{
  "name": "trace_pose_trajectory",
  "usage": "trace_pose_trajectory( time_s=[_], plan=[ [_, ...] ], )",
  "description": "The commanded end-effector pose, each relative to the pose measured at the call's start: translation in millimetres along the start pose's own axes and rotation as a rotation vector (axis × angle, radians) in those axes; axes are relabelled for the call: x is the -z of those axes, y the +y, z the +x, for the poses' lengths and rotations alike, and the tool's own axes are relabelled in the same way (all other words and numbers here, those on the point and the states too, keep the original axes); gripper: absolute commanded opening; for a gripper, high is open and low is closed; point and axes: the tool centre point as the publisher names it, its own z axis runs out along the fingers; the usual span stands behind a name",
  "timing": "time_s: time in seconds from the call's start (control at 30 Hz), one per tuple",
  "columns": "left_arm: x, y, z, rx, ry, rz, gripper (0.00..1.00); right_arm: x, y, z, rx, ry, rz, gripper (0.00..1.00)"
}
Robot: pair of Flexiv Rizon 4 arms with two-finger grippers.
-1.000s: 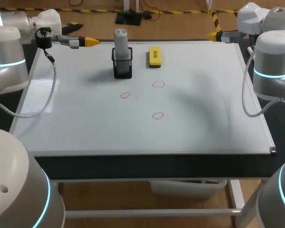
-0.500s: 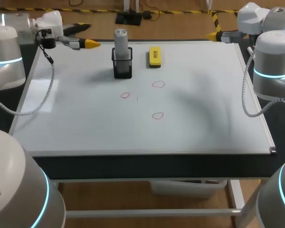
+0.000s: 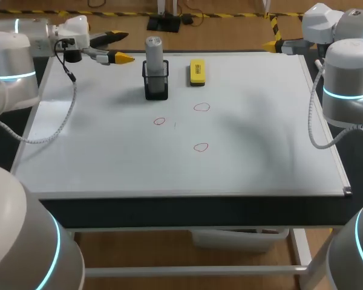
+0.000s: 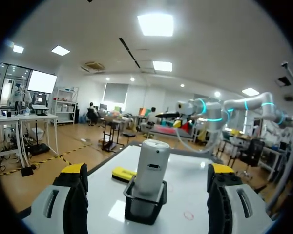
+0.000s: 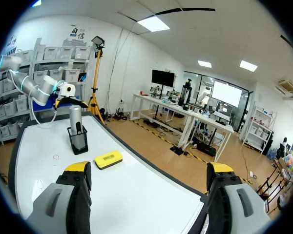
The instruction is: Pick up the inspection probe, press it on each red-marked spot on the whiteboard one by one, put down the probe, pick up the eraser, and wipe off all the red marks.
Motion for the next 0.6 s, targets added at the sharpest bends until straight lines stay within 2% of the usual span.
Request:
trace_pose_trajectory(
  time_s=[0.03,0.27,0.6],
  plan=[
    [-8,5.4,-5.7,-0.002,0.094,0.011,1.0,0,0,0,0.0,0.001,0.002,1.0],
    [-16,6.0,4.4,-0.001,0.17,0.013,1.0,0,0,0,0.0,0.001,0.002,1.0],
    [-21,11.6,8.8,0.01,0.181,0.015,1.0,0,0,0,0.0,0.001,0.002,1.0]
  ],
)
